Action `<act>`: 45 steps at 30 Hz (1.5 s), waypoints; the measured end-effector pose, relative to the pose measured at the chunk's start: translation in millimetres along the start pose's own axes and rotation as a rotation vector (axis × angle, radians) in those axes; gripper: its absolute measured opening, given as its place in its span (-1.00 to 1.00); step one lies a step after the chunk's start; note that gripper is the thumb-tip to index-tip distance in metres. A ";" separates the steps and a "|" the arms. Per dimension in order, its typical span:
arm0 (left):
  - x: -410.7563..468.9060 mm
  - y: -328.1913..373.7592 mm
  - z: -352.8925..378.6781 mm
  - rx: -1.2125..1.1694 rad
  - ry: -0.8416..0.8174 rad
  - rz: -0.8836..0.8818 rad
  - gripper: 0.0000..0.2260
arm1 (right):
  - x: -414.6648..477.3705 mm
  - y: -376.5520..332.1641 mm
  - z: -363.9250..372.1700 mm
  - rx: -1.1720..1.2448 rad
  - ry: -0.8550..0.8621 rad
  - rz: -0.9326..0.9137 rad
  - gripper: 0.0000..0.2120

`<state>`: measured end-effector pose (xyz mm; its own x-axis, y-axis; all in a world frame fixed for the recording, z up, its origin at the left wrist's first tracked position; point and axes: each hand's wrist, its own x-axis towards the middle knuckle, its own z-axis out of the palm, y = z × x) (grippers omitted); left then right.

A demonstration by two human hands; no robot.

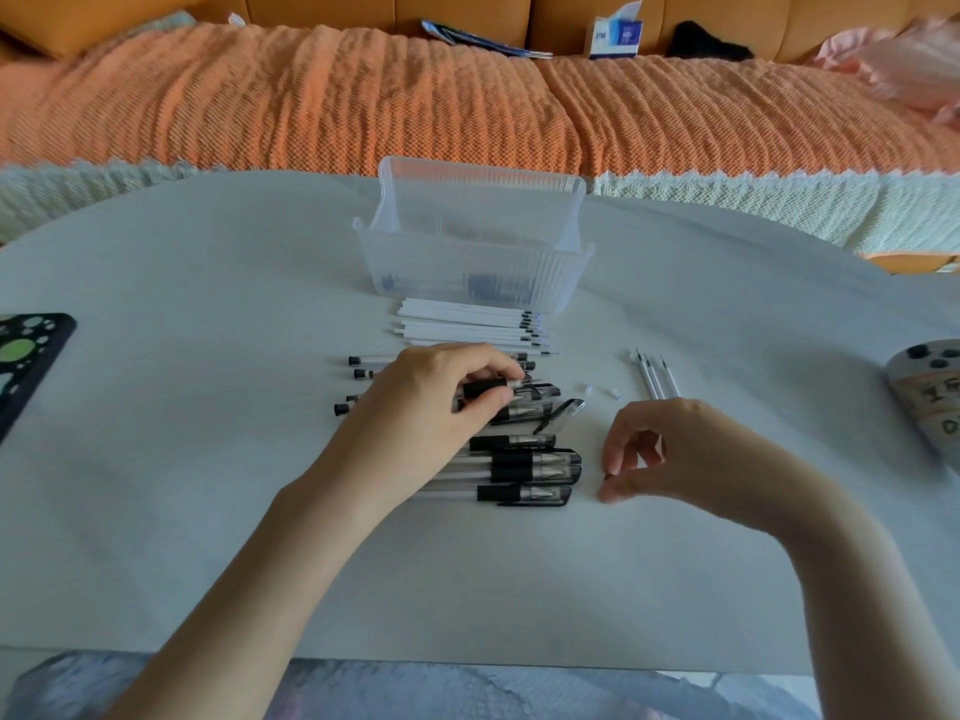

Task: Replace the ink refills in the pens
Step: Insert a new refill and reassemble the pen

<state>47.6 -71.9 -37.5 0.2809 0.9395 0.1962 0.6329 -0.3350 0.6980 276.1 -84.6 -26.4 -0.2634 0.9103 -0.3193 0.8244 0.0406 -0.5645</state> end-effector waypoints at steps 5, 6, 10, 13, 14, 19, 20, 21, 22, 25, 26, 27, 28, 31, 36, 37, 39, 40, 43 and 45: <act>0.9 0.3 -1.1 -0.018 -0.011 -0.002 -0.87 | 5.3 -4.9 1.4 0.046 0.128 -0.116 -0.90; 0.9 0.7 -1.3 -0.021 -0.012 0.000 -0.86 | 6.9 -7.1 1.5 0.133 0.180 -0.149 -0.91; 0.3 4.2 -2.5 -0.078 -0.012 0.002 -0.88 | 11.8 -14.3 0.3 0.438 0.343 -0.198 -0.90; 0.0 6.1 -3.0 -0.115 -0.010 0.019 -0.90 | 14.6 -18.6 3.7 0.446 0.377 -0.233 -0.87; -0.2 6.5 -3.3 -0.120 -0.009 0.021 -0.90 | 15.0 -19.7 5.0 0.442 0.380 -0.246 -0.86; -0.6 7.7 -4.9 -0.132 -0.006 0.023 -0.90 | 17.0 -24.1 10.0 0.396 0.391 -0.267 -0.84; -0.4 7.7 -5.0 -0.135 -0.006 0.023 -0.90 | 17.2 -25.5 11.2 0.393 0.389 -0.273 -0.84; -0.3 7.7 -4.9 -0.138 -0.005 0.020 -0.89 | 17.2 -27.0 12.1 0.396 0.383 -0.279 -0.85; -0.3 7.6 -4.9 -0.138 -0.004 0.018 -0.89 | 17.2 -28.4 12.8 0.399 0.375 -0.285 -0.85; -0.2 7.3 -4.6 -0.130 -0.005 0.021 -0.89 | 18.1 -30.6 14.9 0.419 0.371 -0.295 -0.86; -0.1 7.2 -4.6 -0.131 -0.006 0.023 -0.89 | 18.5 -31.1 15.5 0.423 0.371 -0.297 -0.86; -0.1 6.9 -4.5 -0.133 -0.006 0.025 -0.89 | 19.4 -32.1 16.3 0.425 0.368 -0.299 -0.86; -0.1 6.8 -4.4 -0.134 -0.007 0.027 -0.89 | 20.0 -33.2 17.2 0.422 0.362 -0.303 -0.86; -0.1 6.6 -3.9 -0.131 0.003 0.028 -0.86 | 23.2 -36.8 21.2 0.393 0.351 -0.305 -0.86; -0.6 8.0 -3.1 -0.115 0.009 0.026 -0.79 | 23.4 -39.3 24.1 0.321 0.374 -0.278 -0.82; -0.7 8.3 -3.4 -0.115 0.012 0.026 -0.79 | 22.6 -39.9 23.0 0.360 0.367 -0.282 -0.81; -0.7 8.6 -4.3 -0.123 0.012 0.028 -0.79 | 22.7 -38.5 21.3 0.414 0.334 -0.298 -0.86; -0.6 8.8 -4.7 -0.128 0.011 0.027 -0.79 | 23.3 -36.9 21.1 0.412 0.325 -0.304 -0.85; -0.6 8.8 -5.2 -0.127 0.005 0.020 -0.79 | 25.8 -35.2 23.9 0.386 0.322 -0.289 -0.91; -0.8 8.4 -4.8 -0.111 0.005 0.026 -0.80 | 26.2 -35.0 24.8 0.332 0.331 -0.257 -0.84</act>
<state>49.2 -75.1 -28.4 0.2922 0.9311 0.2182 0.5414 -0.3491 0.7649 227.9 -72.4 -33.9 -0.2195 0.9717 0.0876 0.5371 0.1954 -0.8206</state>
